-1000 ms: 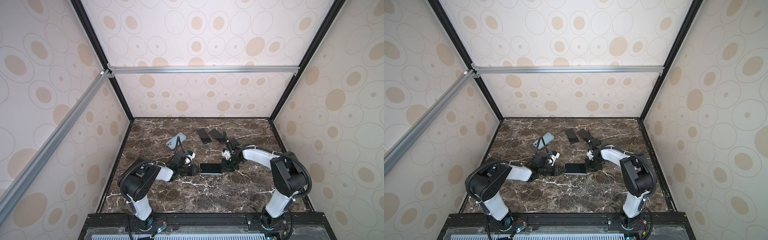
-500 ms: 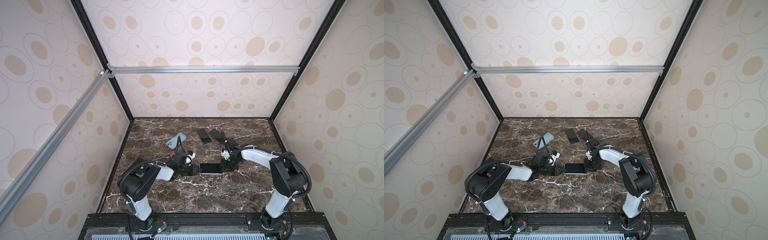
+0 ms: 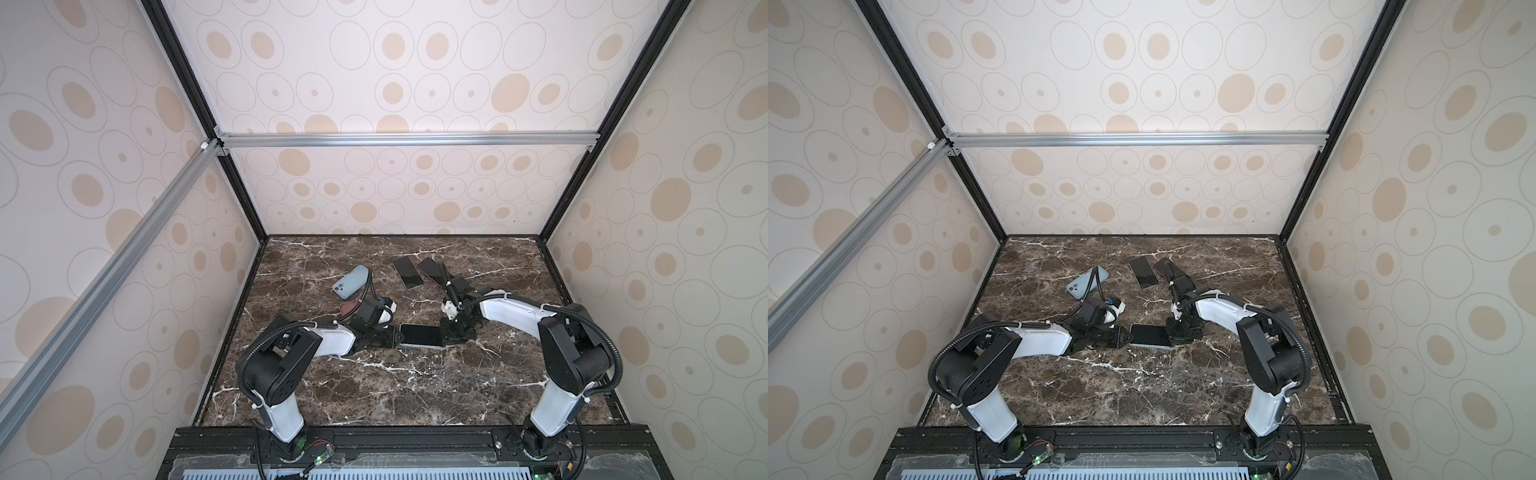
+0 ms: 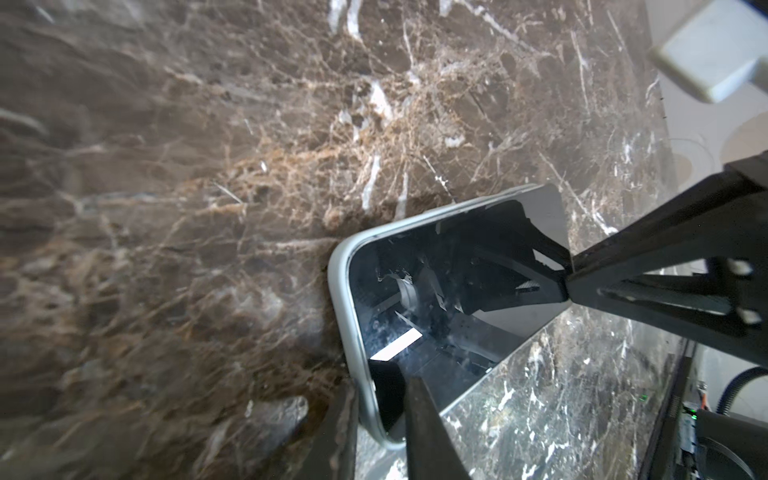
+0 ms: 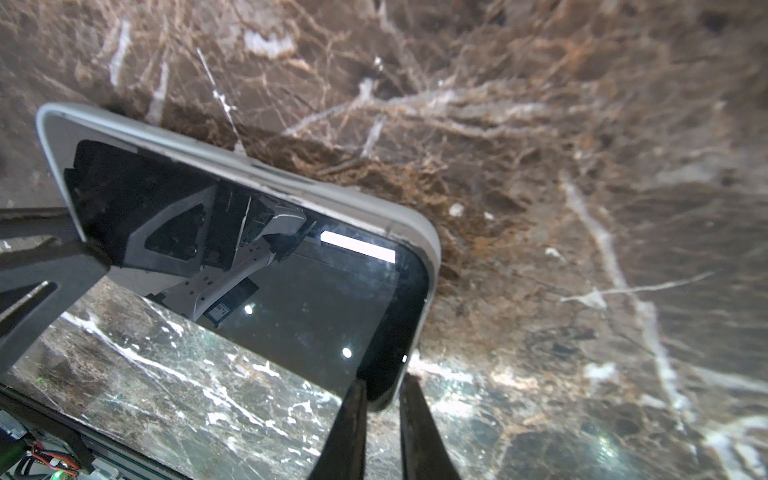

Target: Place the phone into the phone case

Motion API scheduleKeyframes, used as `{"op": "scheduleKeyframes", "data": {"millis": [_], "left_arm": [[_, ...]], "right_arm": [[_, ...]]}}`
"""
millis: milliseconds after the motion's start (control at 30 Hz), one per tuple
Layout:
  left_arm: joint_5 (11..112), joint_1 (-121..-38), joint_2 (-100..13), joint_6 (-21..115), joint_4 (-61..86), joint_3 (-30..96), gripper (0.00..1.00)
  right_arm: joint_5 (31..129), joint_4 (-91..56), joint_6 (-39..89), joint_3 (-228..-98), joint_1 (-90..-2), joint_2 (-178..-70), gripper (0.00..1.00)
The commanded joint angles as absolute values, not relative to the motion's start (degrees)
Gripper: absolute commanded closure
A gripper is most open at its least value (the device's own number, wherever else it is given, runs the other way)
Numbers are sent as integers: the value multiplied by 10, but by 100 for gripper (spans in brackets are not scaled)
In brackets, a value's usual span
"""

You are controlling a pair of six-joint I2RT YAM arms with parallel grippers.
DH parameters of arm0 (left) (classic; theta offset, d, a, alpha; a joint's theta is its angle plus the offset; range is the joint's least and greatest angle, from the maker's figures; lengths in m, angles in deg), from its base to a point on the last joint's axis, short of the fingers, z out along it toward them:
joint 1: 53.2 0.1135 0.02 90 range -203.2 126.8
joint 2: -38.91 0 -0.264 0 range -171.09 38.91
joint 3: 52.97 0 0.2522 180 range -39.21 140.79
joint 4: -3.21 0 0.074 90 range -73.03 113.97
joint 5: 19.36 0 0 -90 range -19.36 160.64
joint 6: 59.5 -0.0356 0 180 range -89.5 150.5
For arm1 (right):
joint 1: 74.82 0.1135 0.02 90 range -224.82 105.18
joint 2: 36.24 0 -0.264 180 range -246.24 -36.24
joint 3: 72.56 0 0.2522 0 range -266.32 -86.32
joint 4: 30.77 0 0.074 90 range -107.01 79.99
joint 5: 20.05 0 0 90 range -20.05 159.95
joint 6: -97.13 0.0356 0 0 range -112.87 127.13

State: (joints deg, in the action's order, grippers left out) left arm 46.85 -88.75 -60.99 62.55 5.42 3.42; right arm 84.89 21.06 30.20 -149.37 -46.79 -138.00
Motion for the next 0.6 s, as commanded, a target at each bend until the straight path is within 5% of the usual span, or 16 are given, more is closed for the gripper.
{"op": "scheduleKeyframes", "data": {"millis": [0,567], "left_arm": [[517,-913,-659,606,184,21,82],[508,-930,-641,617,181,13,81]], "right_arm": [[840,174,302,-1464,-442,-1433,83],[837,169,302,-1462,-441,-1436,83]]}}
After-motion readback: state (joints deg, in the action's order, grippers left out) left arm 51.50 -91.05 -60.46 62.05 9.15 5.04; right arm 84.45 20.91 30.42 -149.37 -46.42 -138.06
